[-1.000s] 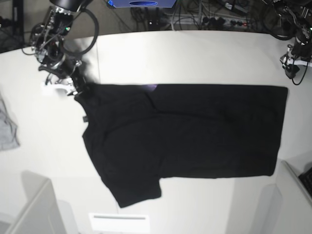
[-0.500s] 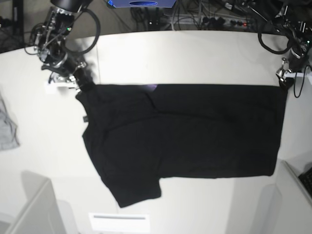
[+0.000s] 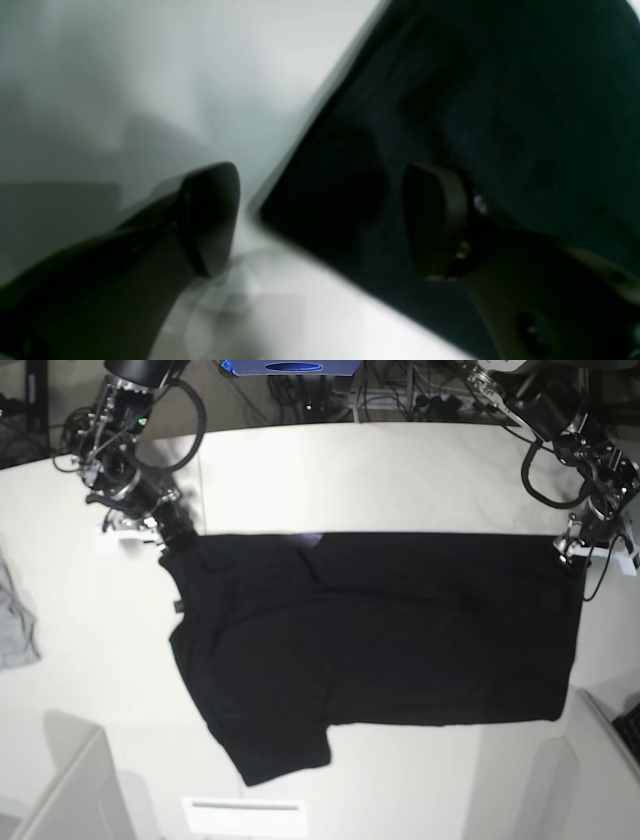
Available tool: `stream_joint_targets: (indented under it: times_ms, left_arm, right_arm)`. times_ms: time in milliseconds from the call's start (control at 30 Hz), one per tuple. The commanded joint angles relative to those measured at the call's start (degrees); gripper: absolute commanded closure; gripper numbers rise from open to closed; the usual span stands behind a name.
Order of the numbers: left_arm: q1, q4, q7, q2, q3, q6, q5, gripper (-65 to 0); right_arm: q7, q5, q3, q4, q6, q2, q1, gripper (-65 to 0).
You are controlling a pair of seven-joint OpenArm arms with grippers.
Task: Fold the T-shirt properly
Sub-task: 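Pull the shirt further toward the robot base with both grippers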
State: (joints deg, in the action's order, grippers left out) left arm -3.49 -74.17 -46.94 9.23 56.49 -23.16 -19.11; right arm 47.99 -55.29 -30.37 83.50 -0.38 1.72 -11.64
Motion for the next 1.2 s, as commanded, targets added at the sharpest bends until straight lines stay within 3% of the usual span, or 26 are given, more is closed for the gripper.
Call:
stream_joint_targets:
  times_ms: [0,100,200,500,667,833,1167]
  left_arm:
    - [-0.25,-0.16,-0.4,0.74,-0.09,-0.27,-0.18,-43.8]
    - [0.1,1.16,-0.31,0.74,-0.09,-0.27,-0.18,-24.8]
    - [-0.07,2.39,-0.31,0.83,-0.09,-0.27,-0.18,-0.3]
    - [2.12,-5.87,-2.86,1.01,-2.03,-0.27,-0.62,0.0]
    - [4.06,-14.49,-9.19,0.92,-1.68,-0.27,-0.71,0.0]
    - [9.77,-19.76,-9.9,0.83,-2.03,-0.45,-0.8,0.0]
    - [17.86,-20.47,-9.9,0.83,-2.03,-0.53,-0.89,0.0]
  right_arm:
    - [1.02,2.85,0.17,-0.21,-1.24,-0.27,-0.27,0.0]
    - [1.02,2.85,0.17,-0.21,-1.24,-0.27,-0.01,0.0]
    - [1.02,2.85,0.17,-0.12,-1.24,-0.35,0.17,0.0]
    - [1.11,3.11,0.0,11.13,-1.6,-0.35,0.08,0.0]
    - [5.77,2.85,-0.36,19.13,-7.31,-0.35,-0.1,0.0]
    - [7.79,3.02,-0.44,24.76,-7.66,-0.09,-2.91,0.0]
    - [7.35,2.85,-0.53,25.46,-7.66,-0.35,-11.88,0.0]
